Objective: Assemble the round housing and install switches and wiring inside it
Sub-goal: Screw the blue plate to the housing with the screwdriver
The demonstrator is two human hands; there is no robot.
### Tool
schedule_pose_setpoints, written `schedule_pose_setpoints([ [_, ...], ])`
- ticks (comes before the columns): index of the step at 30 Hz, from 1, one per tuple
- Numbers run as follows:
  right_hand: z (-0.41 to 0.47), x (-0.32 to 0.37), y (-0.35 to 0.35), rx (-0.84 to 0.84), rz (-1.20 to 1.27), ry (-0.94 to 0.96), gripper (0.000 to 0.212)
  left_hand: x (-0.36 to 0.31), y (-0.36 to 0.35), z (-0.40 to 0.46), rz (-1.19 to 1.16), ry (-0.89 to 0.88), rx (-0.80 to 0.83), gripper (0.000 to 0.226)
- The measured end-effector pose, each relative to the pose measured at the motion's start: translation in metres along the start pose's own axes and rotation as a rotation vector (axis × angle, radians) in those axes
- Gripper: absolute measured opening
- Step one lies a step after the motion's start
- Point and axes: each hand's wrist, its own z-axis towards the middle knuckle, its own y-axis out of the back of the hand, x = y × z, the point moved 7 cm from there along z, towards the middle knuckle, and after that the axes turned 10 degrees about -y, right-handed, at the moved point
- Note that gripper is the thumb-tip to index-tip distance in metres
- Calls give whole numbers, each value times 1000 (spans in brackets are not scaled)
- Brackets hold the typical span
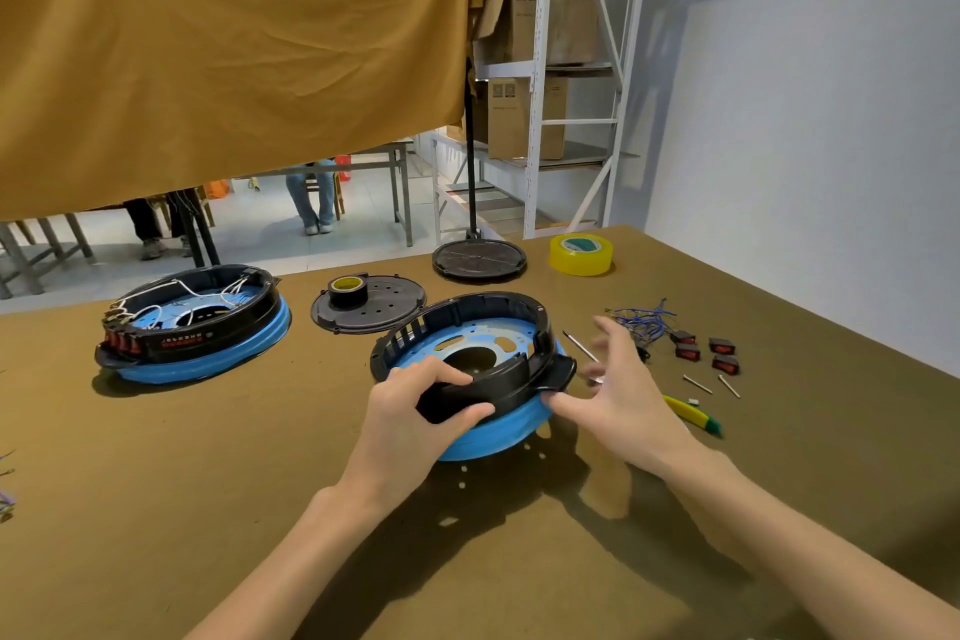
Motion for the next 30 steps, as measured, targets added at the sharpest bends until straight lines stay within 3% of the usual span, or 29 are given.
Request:
schedule_pose_setpoints([
  [3, 0, -18, -29, 314, 537, -387, 67, -3, -7, 5, 28, -2, 9, 35],
  [6, -6, -21, -39, 454, 861, -554, 43, -7, -16, 2, 69, -22, 85, 35],
  [11, -11, -28, -49, 488, 839, -591, 52, -7, -24, -8, 56, -21, 180, 54],
  [15, -13, -26, -49, 464, 868, -598, 61, -12, -23, -9, 128, -119, 253, 50],
  [19, -9, -14, -38, 410, 866, -554, 67, -14, -22, -4, 255, -192, 276, 73],
  [25, 9, 27, 0, 324, 948, -413, 47, -28, 4, 36, 323, -181, 177, 82],
  [30, 23, 67, 31, 330, 1046, -293, 31, -37, 23, 68, 179, -76, 137, 83],
])
